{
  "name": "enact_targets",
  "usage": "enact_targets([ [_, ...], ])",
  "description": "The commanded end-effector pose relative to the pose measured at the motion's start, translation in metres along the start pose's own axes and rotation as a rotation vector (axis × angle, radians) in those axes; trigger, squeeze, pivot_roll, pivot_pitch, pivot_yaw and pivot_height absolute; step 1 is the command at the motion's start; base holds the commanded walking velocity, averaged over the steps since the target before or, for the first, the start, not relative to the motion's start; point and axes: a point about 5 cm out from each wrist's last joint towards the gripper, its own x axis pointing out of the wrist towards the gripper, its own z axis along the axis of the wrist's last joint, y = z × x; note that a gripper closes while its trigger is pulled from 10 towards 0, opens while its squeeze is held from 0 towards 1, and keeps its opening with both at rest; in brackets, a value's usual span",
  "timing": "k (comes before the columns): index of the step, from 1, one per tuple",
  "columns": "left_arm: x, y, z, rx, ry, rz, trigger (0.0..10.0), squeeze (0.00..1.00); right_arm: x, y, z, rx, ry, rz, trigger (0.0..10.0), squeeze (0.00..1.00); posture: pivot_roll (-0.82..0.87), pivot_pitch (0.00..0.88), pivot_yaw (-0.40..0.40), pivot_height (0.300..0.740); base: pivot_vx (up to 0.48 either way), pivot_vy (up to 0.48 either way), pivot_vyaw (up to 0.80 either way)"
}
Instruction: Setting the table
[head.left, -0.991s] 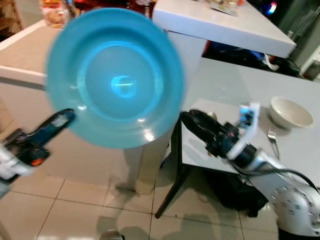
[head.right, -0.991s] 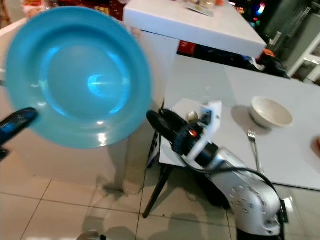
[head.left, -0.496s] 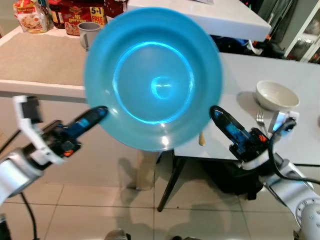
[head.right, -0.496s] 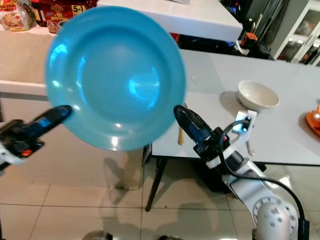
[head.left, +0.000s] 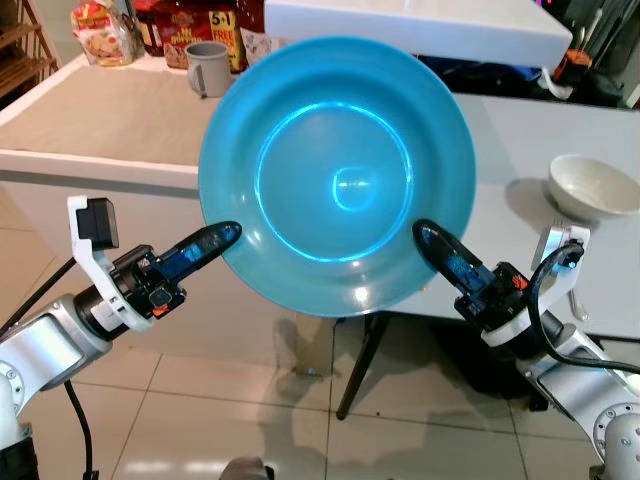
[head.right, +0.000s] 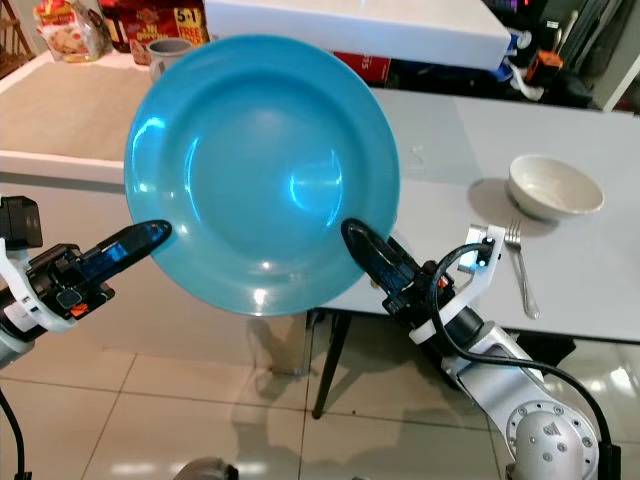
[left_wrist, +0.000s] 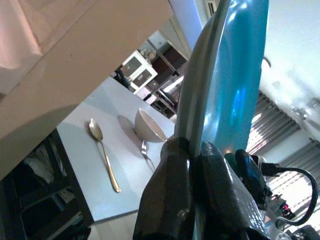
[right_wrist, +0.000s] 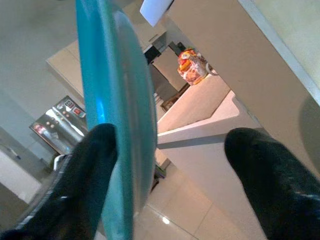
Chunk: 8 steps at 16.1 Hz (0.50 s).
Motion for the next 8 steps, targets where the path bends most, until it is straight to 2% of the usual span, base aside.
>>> enact_targets([
  [1, 0.0032, -0.0058, 0.0014, 0.004, 0.001, -0.056, 0.0, 0.0, -0.001, 0.0027, 0.0042, -0.011, -0.009, 0.004, 0.0, 0.0, 0.02, 0.041, -0.032, 0.74, 0.0, 0.0, 0.0],
  [8, 0.0034, -0.006, -0.0039, -0.004, 0.014, -0.047, 0.0, 0.0, 0.0009, 0.0023, 0.0023, -0.004, 0.005, 0.008, 0.0, 0.0, 0.03, 0.046, -0.041, 0.74, 0.0, 0.0, 0.0],
])
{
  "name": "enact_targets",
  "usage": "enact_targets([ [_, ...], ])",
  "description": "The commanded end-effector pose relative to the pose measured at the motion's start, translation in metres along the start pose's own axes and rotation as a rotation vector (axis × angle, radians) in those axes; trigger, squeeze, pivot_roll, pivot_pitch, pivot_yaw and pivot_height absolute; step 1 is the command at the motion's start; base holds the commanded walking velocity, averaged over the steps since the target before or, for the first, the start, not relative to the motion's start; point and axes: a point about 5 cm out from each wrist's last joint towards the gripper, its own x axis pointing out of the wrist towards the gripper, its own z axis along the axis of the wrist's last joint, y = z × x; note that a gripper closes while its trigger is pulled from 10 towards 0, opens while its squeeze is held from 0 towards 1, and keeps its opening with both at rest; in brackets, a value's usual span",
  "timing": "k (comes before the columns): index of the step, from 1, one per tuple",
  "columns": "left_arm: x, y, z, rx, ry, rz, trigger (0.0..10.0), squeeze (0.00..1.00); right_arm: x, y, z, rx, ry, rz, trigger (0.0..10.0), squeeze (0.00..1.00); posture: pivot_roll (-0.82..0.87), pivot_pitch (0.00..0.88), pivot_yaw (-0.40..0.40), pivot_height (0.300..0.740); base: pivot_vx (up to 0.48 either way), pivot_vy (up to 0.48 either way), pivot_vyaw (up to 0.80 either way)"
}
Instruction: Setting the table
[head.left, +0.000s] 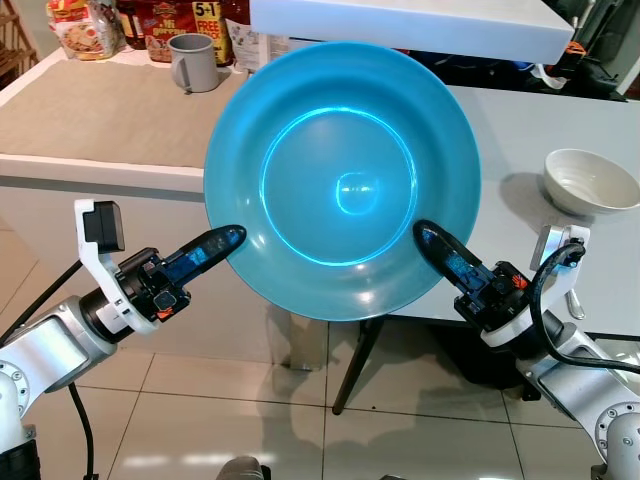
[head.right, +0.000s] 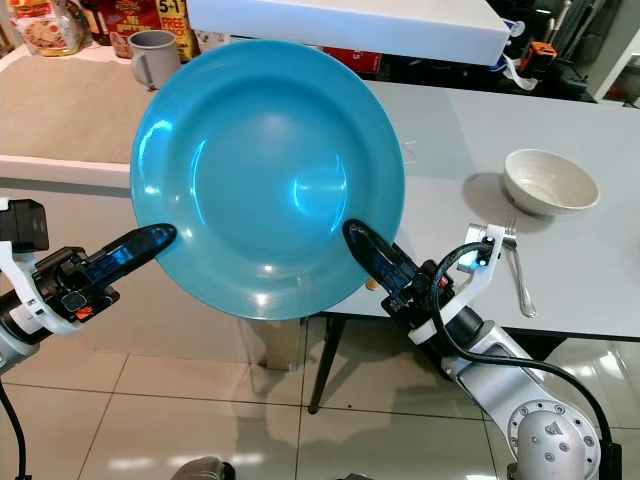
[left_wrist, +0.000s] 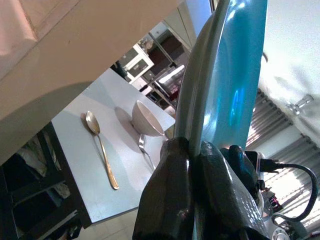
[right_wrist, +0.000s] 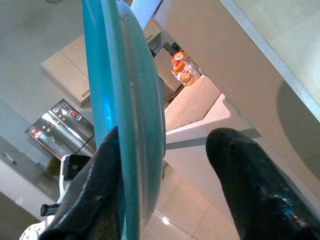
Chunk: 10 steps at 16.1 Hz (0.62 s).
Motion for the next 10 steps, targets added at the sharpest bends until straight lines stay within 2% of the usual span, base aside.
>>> enact_targets([
  [1, 0.001, -0.0057, 0.0015, 0.017, -0.004, -0.033, 0.0, 0.0, 0.0001, 0.0005, 0.0026, -0.01, -0.005, -0.007, 0.0, 0.0, 0.03, 0.045, -0.041, 0.74, 0.0, 0.0, 0.0],
  [5, 0.002, -0.0055, 0.0018, 0.028, 0.0, -0.027, 0.0, 0.0, 0.0008, -0.0007, 0.0027, -0.011, -0.009, -0.014, 0.0, 0.0, 0.03, 0.043, -0.041, 0.74, 0.0, 0.0, 0.0],
  [7, 0.0027, -0.0059, 0.002, 0.069, 0.007, -0.007, 0.0, 0.0, -0.0004, -0.0021, 0.0017, -0.009, -0.011, -0.024, 0.0, 0.0, 0.03, 0.042, -0.041, 0.74, 0.0, 0.0, 0.0],
  [8, 0.0033, -0.0057, 0.0018, 0.072, 0.008, -0.002, 10.0, 1.0, -0.0008, -0.0025, 0.0015, -0.008, -0.012, -0.027, 0.0, 0.0, 0.03, 0.043, -0.041, 0.74, 0.0, 0.0, 0.0],
  [10, 0.0045, -0.0068, 0.0012, 0.066, 0.008, -0.014, 10.0, 1.0, -0.0019, -0.0039, 0.001, -0.007, -0.014, -0.036, 0.0, 0.0, 0.03, 0.042, -0.04, 0.74, 0.0, 0.0, 0.0],
])
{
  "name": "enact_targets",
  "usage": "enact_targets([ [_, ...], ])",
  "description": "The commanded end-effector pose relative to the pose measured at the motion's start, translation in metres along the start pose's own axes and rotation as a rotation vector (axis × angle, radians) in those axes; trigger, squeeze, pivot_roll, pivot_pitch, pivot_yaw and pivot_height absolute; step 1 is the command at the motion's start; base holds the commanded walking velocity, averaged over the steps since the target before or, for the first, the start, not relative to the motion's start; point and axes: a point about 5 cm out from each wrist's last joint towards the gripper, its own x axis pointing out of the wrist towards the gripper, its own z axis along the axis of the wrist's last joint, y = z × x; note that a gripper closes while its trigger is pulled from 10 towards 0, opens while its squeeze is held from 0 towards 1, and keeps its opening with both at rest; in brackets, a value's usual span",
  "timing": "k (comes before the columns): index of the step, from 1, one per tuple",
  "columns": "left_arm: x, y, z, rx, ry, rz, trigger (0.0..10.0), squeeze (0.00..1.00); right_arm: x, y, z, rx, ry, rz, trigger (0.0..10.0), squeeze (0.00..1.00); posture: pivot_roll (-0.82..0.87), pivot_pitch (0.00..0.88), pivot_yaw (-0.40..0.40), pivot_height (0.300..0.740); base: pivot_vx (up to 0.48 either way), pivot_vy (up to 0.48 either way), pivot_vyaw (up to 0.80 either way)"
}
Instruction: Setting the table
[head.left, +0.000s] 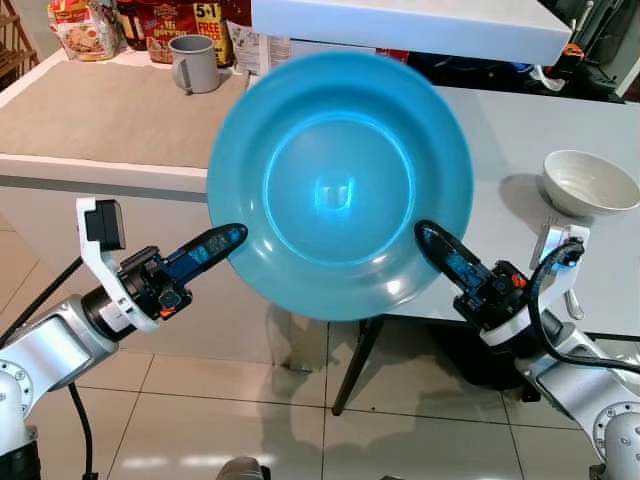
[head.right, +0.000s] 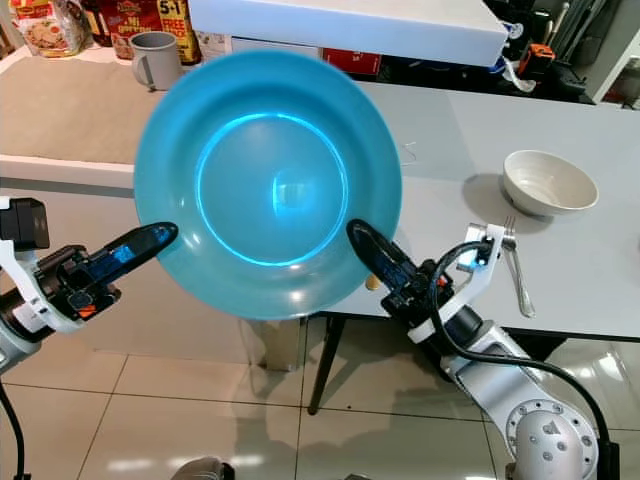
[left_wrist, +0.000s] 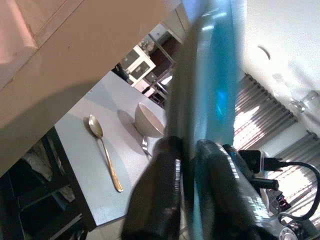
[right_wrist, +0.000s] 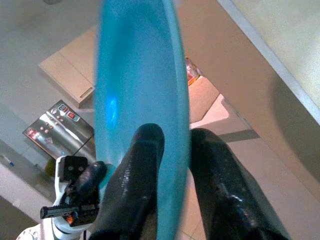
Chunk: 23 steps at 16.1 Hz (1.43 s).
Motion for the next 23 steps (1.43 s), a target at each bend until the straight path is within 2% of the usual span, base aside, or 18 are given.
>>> enact_targets([
  [1, 0.002, -0.006, 0.0, 0.027, 0.02, -0.025, 10.0, 1.0, -0.003, -0.002, 0.002, -0.007, -0.008, -0.017, 0.0, 0.0, 0.03, 0.04, -0.039, 0.74, 0.0, 0.0, 0.0],
  [4, 0.002, -0.006, -0.001, 0.03, 0.03, -0.025, 10.0, 1.0, -0.007, -0.005, 0.002, -0.01, -0.011, -0.036, 0.0, 0.0, 0.03, 0.038, -0.036, 0.74, 0.0, 0.0, 0.0],
  [6, 0.001, -0.003, -0.002, 0.05, 0.041, 0.009, 10.0, 1.0, -0.022, -0.011, 0.007, -0.026, -0.021, -0.093, 0.0, 0.0, 0.03, 0.039, -0.036, 0.74, 0.0, 0.0, 0.0],
  [7, 0.001, -0.002, -0.003, 0.054, 0.043, 0.016, 10.0, 0.0, -0.026, -0.012, 0.009, -0.031, -0.025, -0.108, 0.0, 0.0, 0.03, 0.039, -0.036, 0.74, 0.0, 0.0, 0.0],
  [9, 0.002, -0.002, -0.005, 0.051, 0.045, 0.011, 10.0, 0.0, -0.037, -0.017, 0.014, -0.039, -0.048, -0.15, 0.0, 0.0, 0.02, 0.044, -0.033, 0.74, 0.0, 0.0, 0.0],
  [12, 0.004, -0.002, -0.008, 0.056, 0.062, 0.01, 10.0, 0.0, -0.042, -0.017, 0.016, -0.047, -0.055, -0.173, 0.0, 0.0, 0.02, 0.048, -0.03, 0.74, 0.0, 0.0, 0.0],
  [13, 0.004, -0.003, -0.009, 0.076, 0.079, 0.018, 10.0, 0.0, -0.047, -0.018, 0.017, -0.055, -0.054, -0.188, 0.0, 0.0, 0.02, 0.048, -0.032, 0.74, 0.0, 0.0, 0.0],
  [15, 0.005, -0.007, -0.017, 0.186, 0.178, 0.04, 10.0, 0.0, -0.065, -0.025, 0.027, -0.076, -0.079, -0.248, 0.0, 0.0, 0.02, 0.048, -0.034, 0.74, 0.0, 0.0, 0.0],
  [16, 0.015, -0.011, -0.025, 0.325, 0.261, 0.051, 10.0, 0.0, -0.083, -0.032, 0.039, -0.095, -0.119, -0.312, 0.0, 0.0, 0.02, 0.048, -0.034, 0.74, 0.0, 0.0, 0.0],
  [17, 0.019, -0.013, -0.027, 0.357, 0.27, 0.046, 10.0, 0.0, -0.088, -0.034, 0.043, -0.099, -0.136, -0.329, 0.0, 0.0, 0.02, 0.048, -0.034, 0.74, 0.0, 0.0, 0.0],
  [18, 0.031, -0.015, -0.026, 0.433, 0.243, 0.049, 10.0, 0.0, -0.094, -0.037, 0.053, -0.109, -0.181, -0.363, 0.0, 0.0, 0.01, 0.048, -0.031, 0.74, 0.0, 0.0, 0.0],
  [19, 0.049, -0.016, -0.027, 0.546, 0.23, 0.069, 10.0, 0.0, -0.098, -0.04, 0.064, -0.121, -0.251, -0.405, 0.0, 0.0, 0.01, 0.047, -0.03, 0.74, 0.0, 0.0, 0.0],
  [21, 0.069, -0.017, -0.032, 0.624, 0.231, 0.071, 10.0, 0.0, -0.101, -0.051, 0.071, -0.13, -0.301, -0.516, 0.0, 0.0, 0.0, 0.047, -0.027, 0.74, 0.0, 0.0, 0.0],
  [22, 0.08, -0.012, -0.034, 0.659, 0.213, 0.12, 10.0, 0.0, -0.102, -0.059, 0.074, -0.122, -0.339, -0.594, 0.0, 0.0, 0.0, 0.046, -0.024, 0.74, 0.0, 0.0, 0.0],
  [23, 0.085, -0.008, -0.037, 0.665, 0.226, 0.147, 10.0, 0.0, -0.103, -0.064, 0.075, -0.104, -0.36, -0.639, 0.0, 0.0, 0.0, 0.046, -0.024, 0.74, 0.0, 0.0, 0.0],
])
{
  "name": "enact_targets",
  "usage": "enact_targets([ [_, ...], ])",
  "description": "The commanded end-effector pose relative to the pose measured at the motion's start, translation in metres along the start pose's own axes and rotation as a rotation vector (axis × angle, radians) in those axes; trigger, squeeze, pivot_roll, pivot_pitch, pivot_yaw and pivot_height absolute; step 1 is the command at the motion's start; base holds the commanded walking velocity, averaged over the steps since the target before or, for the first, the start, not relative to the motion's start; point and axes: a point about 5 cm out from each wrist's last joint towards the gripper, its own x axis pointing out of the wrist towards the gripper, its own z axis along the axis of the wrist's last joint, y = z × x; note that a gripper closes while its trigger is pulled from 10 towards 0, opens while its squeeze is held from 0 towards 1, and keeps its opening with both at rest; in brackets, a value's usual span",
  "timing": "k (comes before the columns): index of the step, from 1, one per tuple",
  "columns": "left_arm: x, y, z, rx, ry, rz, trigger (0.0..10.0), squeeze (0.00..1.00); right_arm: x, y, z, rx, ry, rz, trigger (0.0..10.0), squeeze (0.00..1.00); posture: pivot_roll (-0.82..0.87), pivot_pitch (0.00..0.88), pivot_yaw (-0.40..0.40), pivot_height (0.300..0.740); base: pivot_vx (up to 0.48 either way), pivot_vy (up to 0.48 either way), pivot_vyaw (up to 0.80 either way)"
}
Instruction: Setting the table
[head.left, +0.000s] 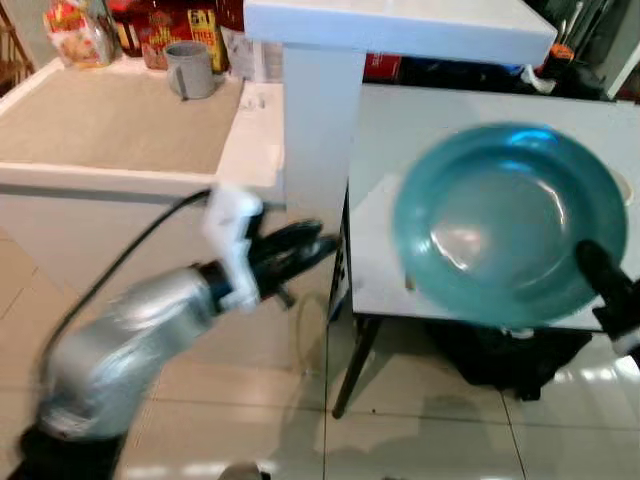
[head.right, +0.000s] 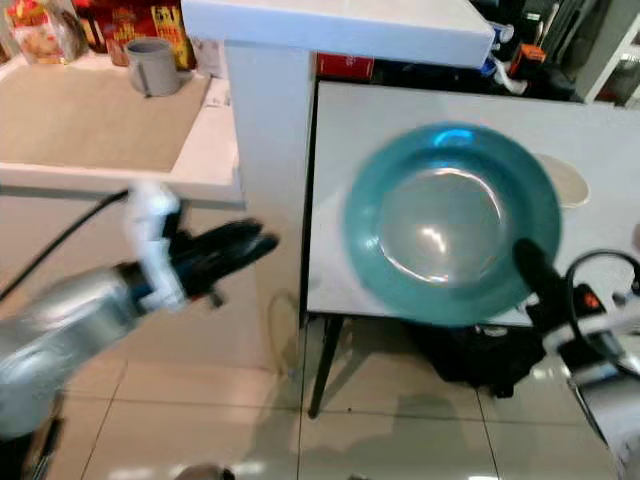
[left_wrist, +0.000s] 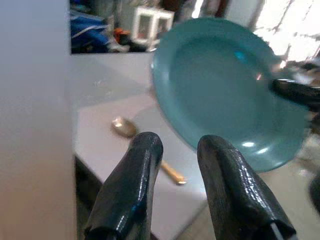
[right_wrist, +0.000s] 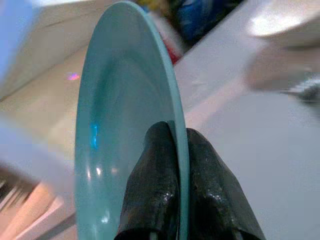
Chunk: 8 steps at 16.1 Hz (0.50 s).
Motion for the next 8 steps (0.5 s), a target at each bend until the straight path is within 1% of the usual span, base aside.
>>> enact_targets([
  [1, 0.007, 0.003, -0.009, 0.047, 0.055, 0.051, 10.0, 0.0, 0.001, -0.005, 0.008, 0.022, -0.068, -0.062, 0.0, 0.0, -0.01, 0.042, -0.018, 0.74, 0.0, 0.0, 0.0],
  [2, 0.014, 0.0, -0.018, 0.076, 0.091, 0.039, 10.0, 0.0, 0.009, -0.01, 0.008, 0.092, -0.111, -0.113, 0.0, 0.0, -0.01, 0.04, -0.012, 0.74, 0.0, 0.0, 0.0],
  [3, 0.019, -0.006, -0.019, 0.065, 0.083, 0.008, 10.0, 0.0, 0.016, -0.012, 0.005, 0.132, -0.117, -0.144, 0.0, 0.0, -0.01, 0.036, -0.008, 0.74, 0.0, 0.0, 0.0],
  [4, 0.022, -0.015, -0.017, 0.052, 0.072, -0.043, 10.0, 0.0, 0.022, -0.013, 0.003, 0.14, -0.12, -0.174, 0.0, 0.0, -0.01, 0.036, -0.008, 0.74, 0.0, 0.0, 0.0],
  [5, 0.023, -0.02, -0.017, 0.051, 0.074, -0.068, 10.0, 0.0, 0.028, -0.016, 0.003, 0.165, -0.127, -0.21, 0.0, 0.0, -0.01, 0.031, -0.01, 0.74, 0.0, 0.0, 0.0],
  [6, 0.024, -0.021, -0.019, 0.076, 0.085, -0.074, 10.0, 0.0, 0.035, -0.02, 0.003, 0.192, -0.124, -0.249, 2.6, 0.0, -0.01, 0.029, -0.013, 0.74, 0.0, 0.0, 0.0],
  [7, 0.024, -0.021, -0.019, 0.06, 0.079, -0.071, 10.0, 0.0, 0.038, -0.021, 0.004, 0.183, -0.115, -0.266, 10.0, 0.0, -0.01, 0.029, -0.013, 0.74, 0.0, 0.0, 0.0],
  [8, 0.024, -0.022, -0.018, 0.051, 0.072, -0.074, 10.0, 0.0, 0.04, -0.022, 0.004, 0.182, -0.11, -0.282, 10.0, 0.0, 0.0, 0.028, -0.023, 0.74, 0.0, 0.0, 0.0],
])
